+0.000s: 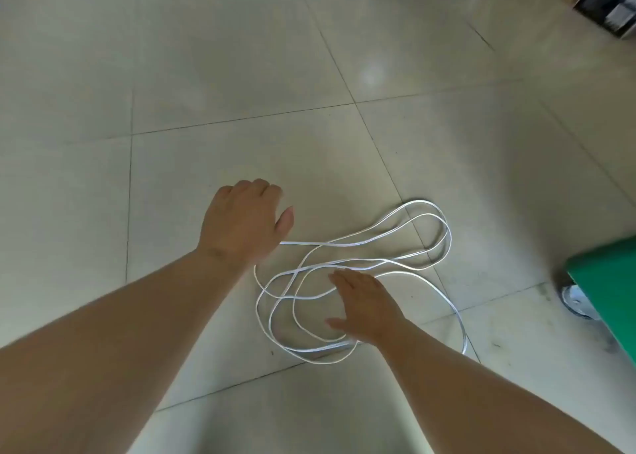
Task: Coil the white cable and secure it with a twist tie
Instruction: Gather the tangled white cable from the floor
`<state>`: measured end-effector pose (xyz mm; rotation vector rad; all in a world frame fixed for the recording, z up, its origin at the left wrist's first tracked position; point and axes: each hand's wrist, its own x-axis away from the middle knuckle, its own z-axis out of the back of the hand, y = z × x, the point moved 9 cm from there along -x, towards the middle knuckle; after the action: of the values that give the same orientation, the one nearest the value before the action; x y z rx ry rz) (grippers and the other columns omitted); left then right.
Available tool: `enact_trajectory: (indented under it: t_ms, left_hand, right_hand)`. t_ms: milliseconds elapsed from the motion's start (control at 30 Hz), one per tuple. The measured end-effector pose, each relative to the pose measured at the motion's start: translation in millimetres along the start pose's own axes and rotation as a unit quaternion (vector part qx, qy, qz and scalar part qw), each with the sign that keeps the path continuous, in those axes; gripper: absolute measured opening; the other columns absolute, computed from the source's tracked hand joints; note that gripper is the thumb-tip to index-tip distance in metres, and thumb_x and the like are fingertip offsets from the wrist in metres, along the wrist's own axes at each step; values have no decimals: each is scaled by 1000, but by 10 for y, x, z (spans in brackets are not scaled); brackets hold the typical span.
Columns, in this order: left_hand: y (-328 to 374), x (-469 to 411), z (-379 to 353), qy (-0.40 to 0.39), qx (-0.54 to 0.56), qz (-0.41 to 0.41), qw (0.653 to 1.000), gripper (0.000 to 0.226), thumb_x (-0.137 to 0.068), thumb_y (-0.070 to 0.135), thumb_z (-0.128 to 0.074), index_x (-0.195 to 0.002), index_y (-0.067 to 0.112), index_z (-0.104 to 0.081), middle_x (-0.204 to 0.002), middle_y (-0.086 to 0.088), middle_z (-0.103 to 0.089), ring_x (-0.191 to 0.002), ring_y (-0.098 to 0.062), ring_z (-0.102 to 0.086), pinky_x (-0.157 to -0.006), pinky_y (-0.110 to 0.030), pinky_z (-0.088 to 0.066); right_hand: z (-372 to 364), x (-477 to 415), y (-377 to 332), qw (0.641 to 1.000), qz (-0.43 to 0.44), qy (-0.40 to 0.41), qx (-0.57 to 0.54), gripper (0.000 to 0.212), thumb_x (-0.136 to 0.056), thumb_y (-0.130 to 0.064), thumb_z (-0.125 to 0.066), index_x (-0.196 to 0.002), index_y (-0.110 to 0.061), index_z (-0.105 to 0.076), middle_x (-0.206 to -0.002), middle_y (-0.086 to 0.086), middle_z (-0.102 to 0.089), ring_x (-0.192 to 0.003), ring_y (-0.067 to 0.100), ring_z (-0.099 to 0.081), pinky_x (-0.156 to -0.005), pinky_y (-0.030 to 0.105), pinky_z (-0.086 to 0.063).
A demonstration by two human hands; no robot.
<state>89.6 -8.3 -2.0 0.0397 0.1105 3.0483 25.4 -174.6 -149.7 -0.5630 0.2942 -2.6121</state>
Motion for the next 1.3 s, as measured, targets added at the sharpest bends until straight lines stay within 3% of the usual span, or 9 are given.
enact_trajectory:
  t_ms: [133,267,400,533,600,700,800,933,1300]
  left_hand:
    - [-33,41,-200,12,-6,0,1000,43,-92,41,-40,-120,13,-57,-114,-6,-62,-103,-29,-55,-86,-38,-36]
    - [-9,112,-324,2,7,2,1000,43,-92,41,-40,-120,13,-57,-115,-6,-62,-105,-28,-55,-89,-39,-36]
    - [52,127,-366,3,0,-7,1000,42,-91,39,-42,-119,13,-58,-113,-7,-63,-102,-29,-56,-87,-39,-37]
    - [57,88,-384,1,-2,0,1000,39,-90,38,-46,-115,12,-60,-109,-7,-64,-100,-30,-58,-86,-40,-39]
    - [43,87,-399,-2,0,4,1000,38,-90,37,-48,-114,11,-61,-108,-7,-65,-98,-30,-59,-86,-40,-40]
    - [5,84,-442,1,5,7,1000,37,-89,36,-50,-112,10,-62,-107,-8,-66,-97,-30,-60,-85,-41,-41]
    - [-40,70,-480,-3,5,13,1000,37,-89,36,-51,-113,11,-63,-107,-7,-66,-98,-30,-60,-85,-41,-41]
    - [-114,65,-541,-11,8,20,1000,39,-89,38,-49,-115,12,-62,-110,-6,-66,-101,-28,-60,-87,-40,-41]
    - [-382,80,-723,-39,12,40,998,44,-91,43,-43,-124,16,-55,-119,-2,-61,-109,-23,-55,-92,-37,-37]
  right_hand:
    - [-392,76,86,992,44,-84,82,114,-66,-62,-69,-149,-20,-3,-158,-6,-4,-145,12,1,-115,35,8]
    - [-540,181,151,984,50,-106,136,119,-65,-48,-78,-149,-18,1,-157,-2,-7,-146,18,1,-116,39,9]
    - [-555,128,168,981,63,-84,163,98,-76,-24,-74,-148,-12,-8,-154,6,-16,-145,24,-6,-118,41,4]
    - [-389,28,156,984,95,-15,151,48,-86,-8,-49,-133,-7,-39,-136,10,-41,-135,30,-29,-116,36,-8]
    - [-333,-22,175,984,96,4,150,46,-87,-8,-44,-132,-8,-40,-132,10,-43,-130,30,-34,-114,34,-11]
    - [-318,-106,229,988,84,-2,131,73,-83,-15,-56,-146,-10,-19,-146,12,-30,-139,29,-23,-118,36,-5]
    - [-315,-232,315,990,57,-41,123,110,-78,-29,-70,-147,-11,13,-158,9,8,-146,24,5,-116,38,7]
    - [-324,-484,349,979,29,-98,173,136,-65,-40,-81,-143,-14,26,-154,10,27,-143,27,19,-115,43,8]
    - [-395,-938,209,952,30,-172,251,153,-51,-47,-87,-136,-27,38,-149,17,34,-140,32,26,-113,48,11]
